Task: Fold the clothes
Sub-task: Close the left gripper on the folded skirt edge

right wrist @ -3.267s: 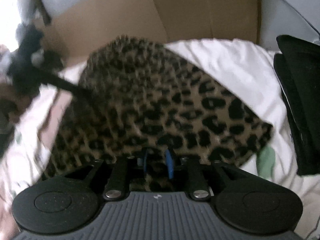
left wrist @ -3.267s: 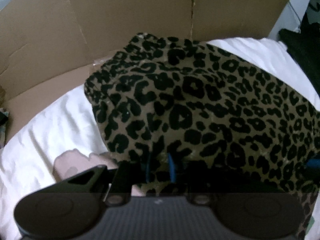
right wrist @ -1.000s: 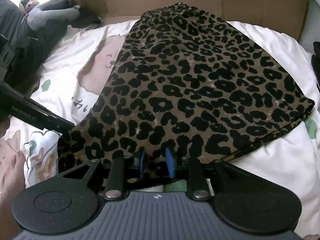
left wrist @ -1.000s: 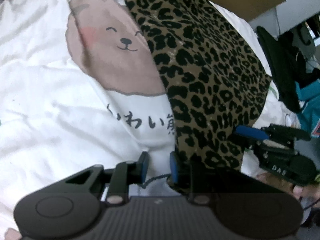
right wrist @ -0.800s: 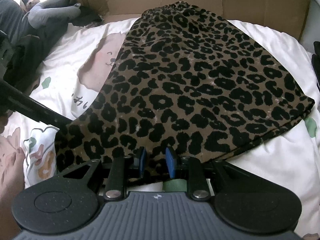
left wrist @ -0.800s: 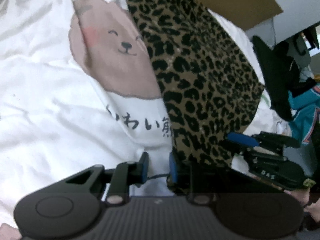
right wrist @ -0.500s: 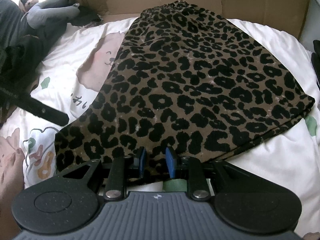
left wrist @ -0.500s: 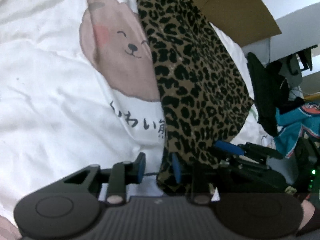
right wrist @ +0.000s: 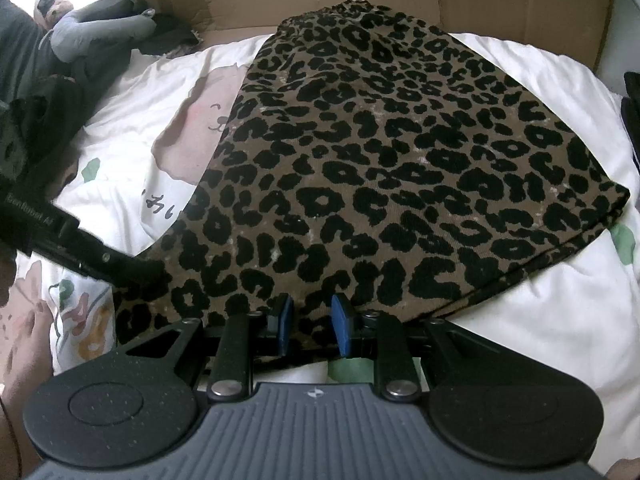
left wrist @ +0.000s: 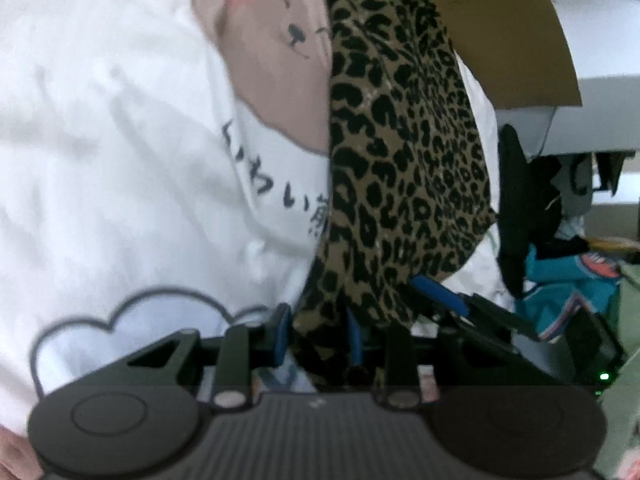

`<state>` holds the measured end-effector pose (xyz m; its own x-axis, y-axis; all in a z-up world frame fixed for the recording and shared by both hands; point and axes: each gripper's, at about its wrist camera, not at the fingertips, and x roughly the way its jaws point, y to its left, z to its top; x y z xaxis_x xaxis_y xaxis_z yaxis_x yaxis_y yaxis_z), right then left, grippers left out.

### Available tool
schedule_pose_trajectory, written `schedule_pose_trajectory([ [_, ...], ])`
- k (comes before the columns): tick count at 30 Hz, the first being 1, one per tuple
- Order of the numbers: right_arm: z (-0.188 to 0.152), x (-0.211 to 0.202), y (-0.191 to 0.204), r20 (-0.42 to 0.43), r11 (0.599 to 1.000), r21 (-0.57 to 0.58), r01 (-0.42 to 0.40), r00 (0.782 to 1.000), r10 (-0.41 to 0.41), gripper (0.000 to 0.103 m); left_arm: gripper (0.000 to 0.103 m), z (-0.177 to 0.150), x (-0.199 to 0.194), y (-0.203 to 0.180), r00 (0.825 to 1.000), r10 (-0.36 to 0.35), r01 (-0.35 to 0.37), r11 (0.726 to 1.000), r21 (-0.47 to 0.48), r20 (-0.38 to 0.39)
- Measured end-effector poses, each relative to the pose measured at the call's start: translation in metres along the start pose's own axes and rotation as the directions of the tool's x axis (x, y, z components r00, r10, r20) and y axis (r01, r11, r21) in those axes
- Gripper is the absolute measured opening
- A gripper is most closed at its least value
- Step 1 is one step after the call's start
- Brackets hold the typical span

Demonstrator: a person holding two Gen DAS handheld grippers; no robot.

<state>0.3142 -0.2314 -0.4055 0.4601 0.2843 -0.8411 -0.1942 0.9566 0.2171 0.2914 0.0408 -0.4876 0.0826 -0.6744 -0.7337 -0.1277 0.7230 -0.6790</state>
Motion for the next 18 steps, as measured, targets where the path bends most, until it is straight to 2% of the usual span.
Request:
schedule_pose_trajectory([
  [4,0.000,0.000,-0.001,0.003,1.000,0.011,-0.005,1.000,0.005,0.029,0.031,-0.007,0.003,0.005,0.996,-0.086,0.085,0.994,-0.068,-0.011],
  [7,-0.001,0.000,-0.002,0.003,1.000,0.014,-0.008,1.000,0.008,0.029,0.031,-0.010,0.007,0.004,0.993,-0.114,0.113,0.990,-0.085,-0.014],
  [10,-0.001,-0.001,-0.003,0.003,1.000,0.016,-0.012,1.000,0.012,0.029,0.033,-0.013,0.008,0.006,0.995,-0.097,0.097,0.991,-0.092,0.005],
  [12,-0.001,-0.001,-0.003,0.003,1.000,0.018,-0.014,1.000,0.014,0.029,0.028,-0.015,0.008,0.007,0.996,-0.085,0.086,0.992,-0.097,0.017],
  [18,-0.003,-0.001,-0.004,0.005,0.999,0.026,-0.020,1.000,0.020,0.029,0.027,-0.019,0.010,0.009,0.997,-0.052,0.057,0.994,-0.092,0.055],
])
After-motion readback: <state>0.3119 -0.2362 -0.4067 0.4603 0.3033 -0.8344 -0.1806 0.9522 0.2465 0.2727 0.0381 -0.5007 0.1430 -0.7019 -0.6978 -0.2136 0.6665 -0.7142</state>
